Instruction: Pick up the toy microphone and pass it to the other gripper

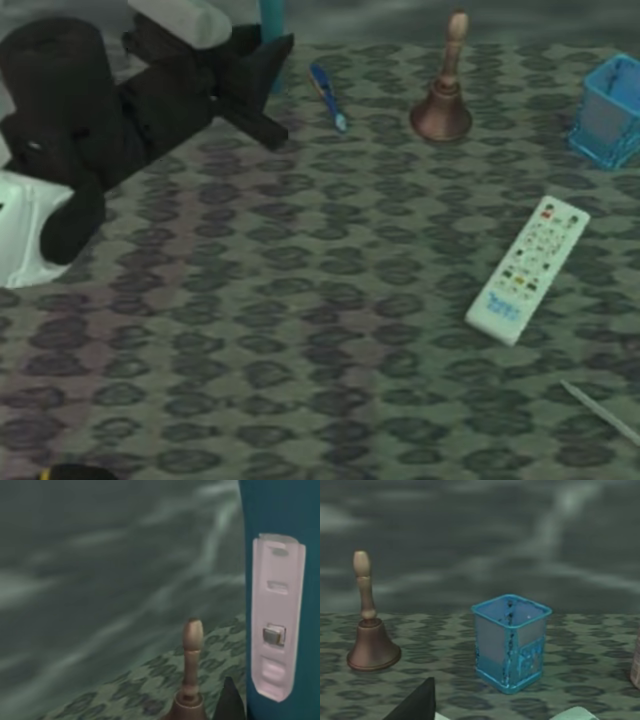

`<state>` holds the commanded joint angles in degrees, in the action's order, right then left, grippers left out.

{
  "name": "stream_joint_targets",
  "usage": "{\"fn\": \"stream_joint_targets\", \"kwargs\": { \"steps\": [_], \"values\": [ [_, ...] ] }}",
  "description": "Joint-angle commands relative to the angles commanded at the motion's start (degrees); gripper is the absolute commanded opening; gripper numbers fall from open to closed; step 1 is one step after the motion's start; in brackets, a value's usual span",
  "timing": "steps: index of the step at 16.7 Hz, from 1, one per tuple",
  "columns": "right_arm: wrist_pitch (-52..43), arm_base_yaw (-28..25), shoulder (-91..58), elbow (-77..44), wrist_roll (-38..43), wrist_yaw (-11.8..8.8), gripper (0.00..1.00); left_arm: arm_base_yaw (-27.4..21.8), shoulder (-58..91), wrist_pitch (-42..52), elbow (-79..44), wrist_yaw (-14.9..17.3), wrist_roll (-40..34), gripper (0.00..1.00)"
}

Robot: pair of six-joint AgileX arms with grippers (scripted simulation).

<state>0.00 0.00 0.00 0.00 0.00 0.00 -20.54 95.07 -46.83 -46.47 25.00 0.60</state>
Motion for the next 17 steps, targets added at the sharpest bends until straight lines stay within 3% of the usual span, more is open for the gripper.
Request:
{"fn": "stream_joint_targets", "kwargs": {
  "steps": [8, 15, 17],
  "values": [
    [0.0, 0.0, 0.0, 0.0, 0.0, 0.0, 1.0, -1.15, -0.69, -1.28, 0.33, -0.56, 0.31, 0.0],
    [0.0, 0.0, 0.0, 0.0, 0.0, 0.0, 1.0, -12.93, -4.42, -6.71, 4.61, -13.53, -1.42, 0.0],
    [0.0, 0.0, 0.0, 0.0, 0.0, 0.0, 1.0, -14.97, -5.16, -7.71, 5.33, -15.62, -1.76, 0.0]
  ]
}}
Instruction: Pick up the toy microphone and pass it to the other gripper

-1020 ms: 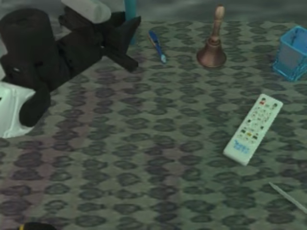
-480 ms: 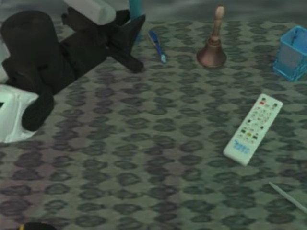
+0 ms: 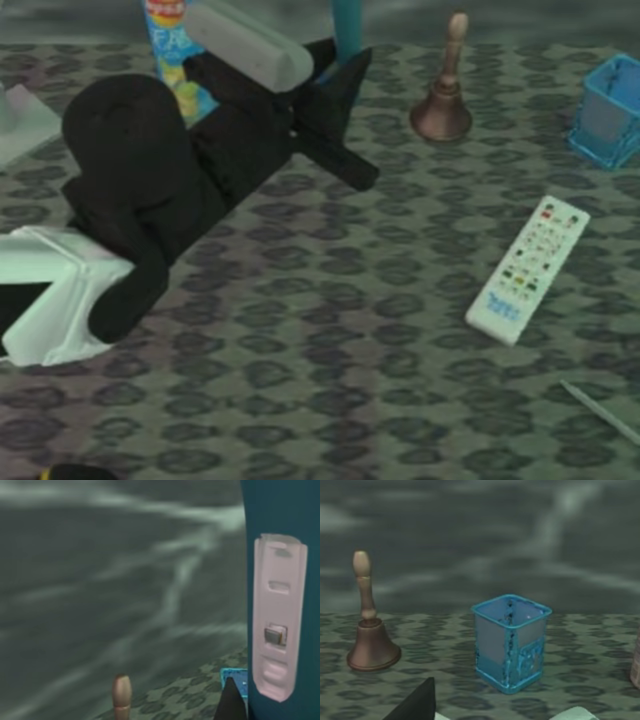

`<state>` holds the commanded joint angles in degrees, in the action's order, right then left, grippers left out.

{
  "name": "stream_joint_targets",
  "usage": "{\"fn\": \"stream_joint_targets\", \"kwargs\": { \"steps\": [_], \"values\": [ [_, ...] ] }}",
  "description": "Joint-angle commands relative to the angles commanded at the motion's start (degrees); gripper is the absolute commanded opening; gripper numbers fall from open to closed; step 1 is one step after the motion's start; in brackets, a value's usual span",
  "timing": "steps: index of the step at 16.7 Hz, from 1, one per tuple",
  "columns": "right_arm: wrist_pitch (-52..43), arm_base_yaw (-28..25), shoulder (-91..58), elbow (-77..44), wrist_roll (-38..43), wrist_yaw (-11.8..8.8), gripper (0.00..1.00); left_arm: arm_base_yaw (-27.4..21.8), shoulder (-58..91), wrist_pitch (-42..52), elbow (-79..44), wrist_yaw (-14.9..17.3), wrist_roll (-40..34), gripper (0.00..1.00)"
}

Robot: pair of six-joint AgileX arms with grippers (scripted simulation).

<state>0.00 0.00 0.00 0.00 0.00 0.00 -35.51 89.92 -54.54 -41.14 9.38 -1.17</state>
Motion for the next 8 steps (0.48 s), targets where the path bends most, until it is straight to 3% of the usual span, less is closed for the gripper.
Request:
{"fn": "stream_joint_targets", "kwargs": {
  "steps": [8],
  "values": [
    [0.0, 0.0, 0.0, 0.0, 0.0, 0.0, 1.0, -0.16, -0.06, -0.09, 0.06, -0.16, -0.03, 0.0]
  ]
}}
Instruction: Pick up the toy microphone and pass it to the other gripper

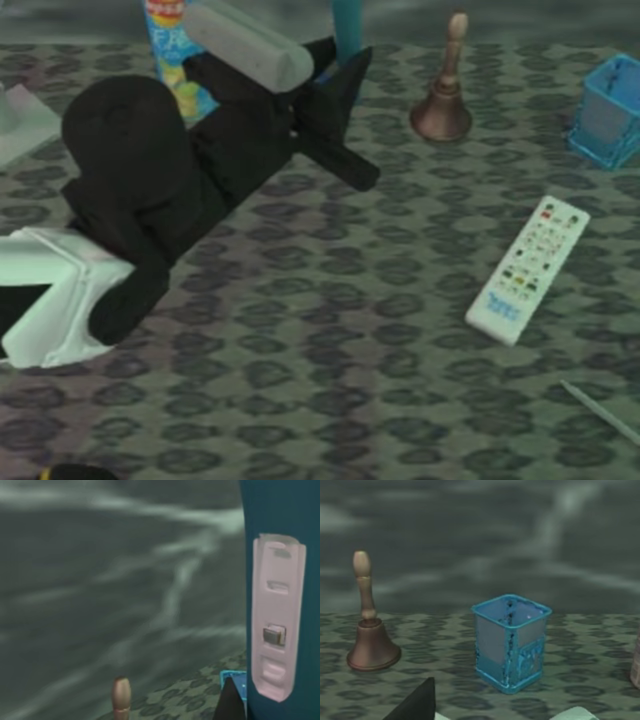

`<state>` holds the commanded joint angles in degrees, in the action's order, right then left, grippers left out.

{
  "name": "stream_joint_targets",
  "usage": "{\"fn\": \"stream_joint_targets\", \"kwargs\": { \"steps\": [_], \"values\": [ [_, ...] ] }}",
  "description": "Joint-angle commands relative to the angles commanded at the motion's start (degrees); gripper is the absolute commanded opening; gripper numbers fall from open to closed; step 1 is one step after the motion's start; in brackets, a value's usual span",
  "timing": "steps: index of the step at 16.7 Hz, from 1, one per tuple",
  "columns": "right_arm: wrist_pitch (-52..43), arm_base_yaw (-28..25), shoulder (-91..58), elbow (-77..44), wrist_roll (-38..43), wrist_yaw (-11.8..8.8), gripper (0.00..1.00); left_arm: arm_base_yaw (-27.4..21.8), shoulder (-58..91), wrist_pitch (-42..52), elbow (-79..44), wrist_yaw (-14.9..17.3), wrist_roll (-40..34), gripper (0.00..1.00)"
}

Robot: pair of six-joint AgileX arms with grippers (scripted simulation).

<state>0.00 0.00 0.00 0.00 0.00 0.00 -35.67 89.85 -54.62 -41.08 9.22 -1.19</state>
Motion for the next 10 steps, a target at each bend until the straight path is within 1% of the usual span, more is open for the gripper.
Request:
{"fn": "stream_joint_targets", "kwargs": {
  "steps": [4, 5, 7, 10],
  "values": [
    [0.04, -0.06, -0.09, -0.07, 0.0, -0.04, 1.0, 0.0, 0.0, 0.0, 0.0, 0.0, 0.0, 0.0],
    [0.33, -0.52, -0.75, -0.57, -0.02, -0.34, 1.0, 0.0, 0.0, 0.0, 0.0, 0.0, 0.0, 0.0],
    [1.62, -2.38, -3.83, -2.78, -0.13, -1.49, 1.0, 0.0, 0.0, 0.0, 0.0, 0.0, 0.0, 0.0],
    [5.01, -6.78, -12.96, -8.6, -0.48, -4.03, 1.0, 0.0, 0.0, 0.0, 0.0, 0.0, 0.0, 0.0]
  ]
}}
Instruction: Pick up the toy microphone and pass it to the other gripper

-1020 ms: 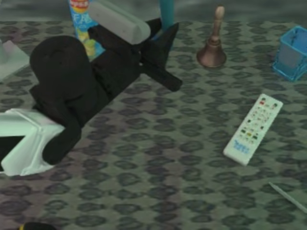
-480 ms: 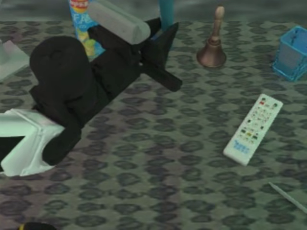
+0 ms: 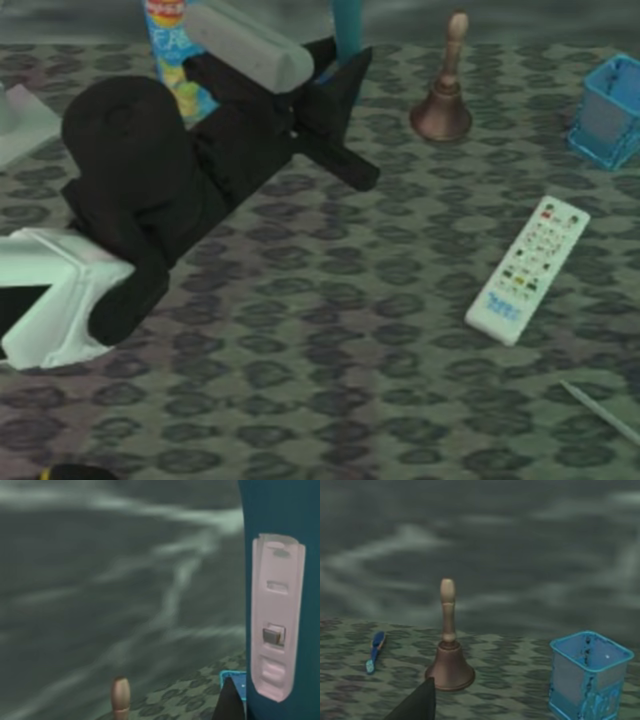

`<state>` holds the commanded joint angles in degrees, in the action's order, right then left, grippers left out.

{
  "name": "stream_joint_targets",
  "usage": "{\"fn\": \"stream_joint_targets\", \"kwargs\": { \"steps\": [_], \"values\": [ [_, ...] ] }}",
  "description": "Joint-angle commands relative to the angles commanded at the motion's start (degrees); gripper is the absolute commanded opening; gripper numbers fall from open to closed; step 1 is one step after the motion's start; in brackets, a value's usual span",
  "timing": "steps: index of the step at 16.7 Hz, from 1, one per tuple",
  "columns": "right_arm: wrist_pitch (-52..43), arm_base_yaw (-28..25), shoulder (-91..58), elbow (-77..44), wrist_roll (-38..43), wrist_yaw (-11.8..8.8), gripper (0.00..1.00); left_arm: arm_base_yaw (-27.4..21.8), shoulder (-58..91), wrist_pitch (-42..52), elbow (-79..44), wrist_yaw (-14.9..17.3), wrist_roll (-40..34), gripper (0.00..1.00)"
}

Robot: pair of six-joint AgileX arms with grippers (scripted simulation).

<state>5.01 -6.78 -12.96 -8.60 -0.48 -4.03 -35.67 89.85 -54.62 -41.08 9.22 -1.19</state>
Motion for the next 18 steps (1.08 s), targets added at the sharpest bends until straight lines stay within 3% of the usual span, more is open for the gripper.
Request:
{"fn": "stream_joint_targets", "kwargs": {
  "steps": [11, 15, 18],
  "values": [
    [17.08, -20.0, -47.26, -28.58, -2.38, -11.14, 1.0, 0.0, 0.0, 0.0, 0.0, 0.0, 0.0, 0.0],
    [20.06, -23.81, -55.97, -33.66, -2.87, -13.33, 1.0, 0.0, 0.0, 0.0, 0.0, 0.0, 0.0, 0.0],
    [20.34, -24.19, -56.78, -34.14, -2.91, -13.56, 1.0, 0.0, 0.0, 0.0, 0.0, 0.0, 0.0, 0.0]
  ]
}}
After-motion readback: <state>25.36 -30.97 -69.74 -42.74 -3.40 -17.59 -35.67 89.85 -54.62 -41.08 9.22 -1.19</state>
